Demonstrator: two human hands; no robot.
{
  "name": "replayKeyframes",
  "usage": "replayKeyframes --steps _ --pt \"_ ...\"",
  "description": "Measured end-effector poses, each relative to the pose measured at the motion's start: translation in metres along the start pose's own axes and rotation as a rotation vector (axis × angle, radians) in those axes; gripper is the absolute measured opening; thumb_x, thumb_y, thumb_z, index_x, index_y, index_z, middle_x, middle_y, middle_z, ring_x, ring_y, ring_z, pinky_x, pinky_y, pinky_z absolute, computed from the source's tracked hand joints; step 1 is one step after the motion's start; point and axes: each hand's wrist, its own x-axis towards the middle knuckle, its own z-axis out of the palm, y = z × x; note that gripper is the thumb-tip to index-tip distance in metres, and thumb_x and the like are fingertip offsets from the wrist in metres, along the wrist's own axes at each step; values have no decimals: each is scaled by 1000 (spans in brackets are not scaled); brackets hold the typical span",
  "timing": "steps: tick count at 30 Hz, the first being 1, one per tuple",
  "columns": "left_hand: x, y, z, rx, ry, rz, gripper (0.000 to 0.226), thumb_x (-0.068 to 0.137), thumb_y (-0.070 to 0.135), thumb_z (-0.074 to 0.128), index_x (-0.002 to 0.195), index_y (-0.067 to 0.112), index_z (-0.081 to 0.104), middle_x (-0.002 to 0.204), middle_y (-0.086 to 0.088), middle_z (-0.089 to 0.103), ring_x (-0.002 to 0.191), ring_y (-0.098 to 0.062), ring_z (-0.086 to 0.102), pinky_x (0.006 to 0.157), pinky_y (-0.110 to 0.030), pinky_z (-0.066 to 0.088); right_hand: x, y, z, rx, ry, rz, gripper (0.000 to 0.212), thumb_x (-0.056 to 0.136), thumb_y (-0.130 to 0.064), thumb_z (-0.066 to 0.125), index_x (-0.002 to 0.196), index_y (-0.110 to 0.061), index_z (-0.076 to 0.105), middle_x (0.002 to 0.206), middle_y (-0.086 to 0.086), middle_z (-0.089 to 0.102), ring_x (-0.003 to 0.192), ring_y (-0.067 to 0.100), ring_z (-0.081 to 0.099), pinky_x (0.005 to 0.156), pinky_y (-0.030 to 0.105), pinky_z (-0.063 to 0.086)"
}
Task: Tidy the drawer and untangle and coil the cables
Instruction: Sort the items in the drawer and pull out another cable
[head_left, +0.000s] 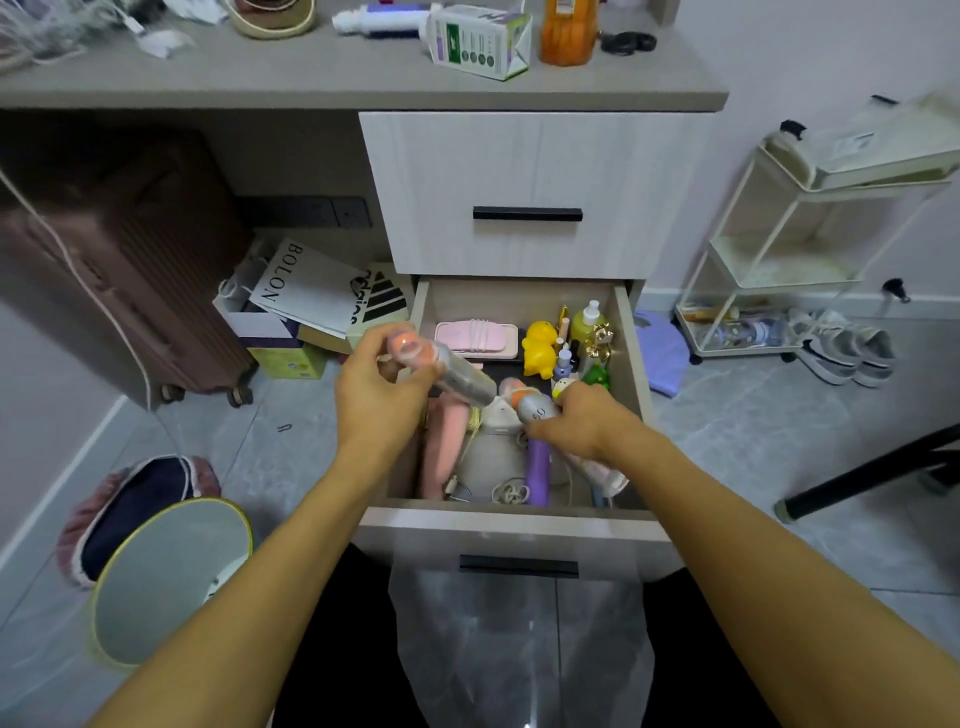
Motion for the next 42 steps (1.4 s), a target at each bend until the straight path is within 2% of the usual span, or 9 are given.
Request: replayKeyframes --steps 3,6,13,16,21,26,32,40,42 --pt "-3 13 -2 -29 -66 76 34 80 2 75 107 19 65 103 7 68 90 3 63 69 -9 49 -12 -14 -15 -170 -145 29 37 80 -47 66 81 -13 54 81 6 57 68 17 54 57 28 44" --pt "-7 21 -2 -41 -114 98 35 80 2 75 108 19 63 106 4 68 97 -6 64 70 -11 49 -23 -22 -26 -195 -178 22 39 80 -47 67 91 -11 55 89 7 59 75 20 57 63 30 46" --pt "-25 37 -1 -82 -132 140 35 84 2 71 110 22 58 104 14 62 92 11 59 72 -2 44 -60 -18 -65 -333 -238 60 42 80 -53 66 97 -15 57 92 3 59 77 17 58 69 30 45" --pt "-31 29 6 -129 -130 123 36 82 -1 70 110 19 59 101 8 65 89 0 64 71 -13 51 -67 -2 -73 -277 -153 74 42 81 -53 65 94 -14 56 85 3 59 70 15 56 60 28 42" --pt "-39 14 38 -131 -219 71 45 82 4 72 101 43 57 103 10 67 96 -7 66 79 -23 55 -66 23 -57 -57 13 154 39 88 -48 60 99 -11 55 88 6 56 77 22 54 60 28 38" --pt "-36 -6 70 -206 -283 -101 34 84 2 69 109 23 61 99 3 68 91 -11 66 78 -27 57 -53 32 -29 148 131 197 44 89 -40 61 116 -5 59 104 14 61 84 26 52 68 28 37" --pt "-15 -38 109 -124 -400 -200 27 88 7 64 105 27 59 102 4 65 94 -10 62 83 -32 56 -21 36 -11 274 287 262 40 92 -38 57 114 -4 56 107 16 62 85 28 54 67 30 39" --pt "31 -79 162 171 -628 -154 24 83 19 62 106 17 59 101 -3 63 92 -19 58 83 -34 47 26 41 24 178 222 352 46 98 -34 52 126 0 40 129 22 54 115 38 56 75 32 37" --pt "34 -83 166 246 -716 -156 13 78 22 60 89 14 58 86 -2 59 77 -16 53 71 -32 42 34 43 33 146 207 383 46 98 -33 52 126 0 37 131 23 52 116 38 55 81 36 43"
